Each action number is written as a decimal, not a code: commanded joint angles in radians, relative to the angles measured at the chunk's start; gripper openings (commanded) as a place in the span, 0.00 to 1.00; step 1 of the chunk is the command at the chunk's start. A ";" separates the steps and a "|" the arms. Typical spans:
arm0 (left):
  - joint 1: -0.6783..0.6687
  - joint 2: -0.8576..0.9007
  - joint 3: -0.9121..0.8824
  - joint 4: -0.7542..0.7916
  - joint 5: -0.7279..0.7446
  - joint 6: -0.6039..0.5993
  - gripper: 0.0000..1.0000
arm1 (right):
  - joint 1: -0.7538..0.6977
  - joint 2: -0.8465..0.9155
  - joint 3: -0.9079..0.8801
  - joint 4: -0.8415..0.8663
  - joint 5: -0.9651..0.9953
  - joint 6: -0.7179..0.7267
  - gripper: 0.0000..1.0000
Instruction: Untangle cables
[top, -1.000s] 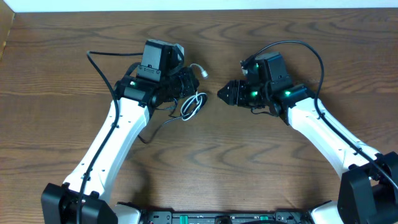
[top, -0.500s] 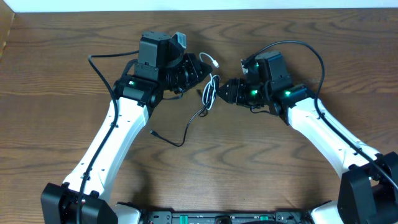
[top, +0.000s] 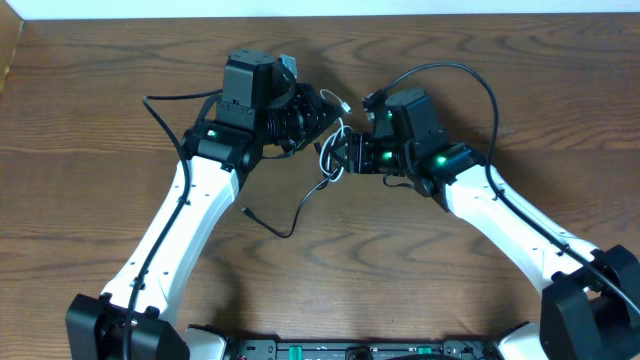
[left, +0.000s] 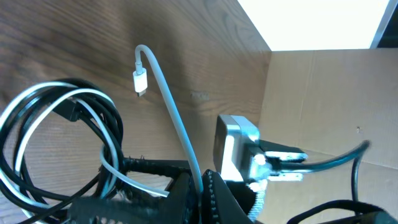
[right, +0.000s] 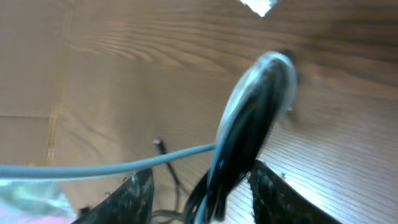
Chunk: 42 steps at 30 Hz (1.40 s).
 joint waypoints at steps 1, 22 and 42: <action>0.006 -0.015 0.019 0.006 0.024 -0.028 0.07 | 0.007 0.023 -0.003 -0.026 0.145 0.080 0.36; 0.207 -0.015 0.016 -0.349 -0.206 0.481 0.07 | -0.197 0.068 -0.001 -0.347 0.259 -0.093 0.01; 0.258 -0.011 0.016 -0.450 -0.470 0.636 0.35 | -0.195 -0.100 0.367 -0.931 0.823 -0.105 0.01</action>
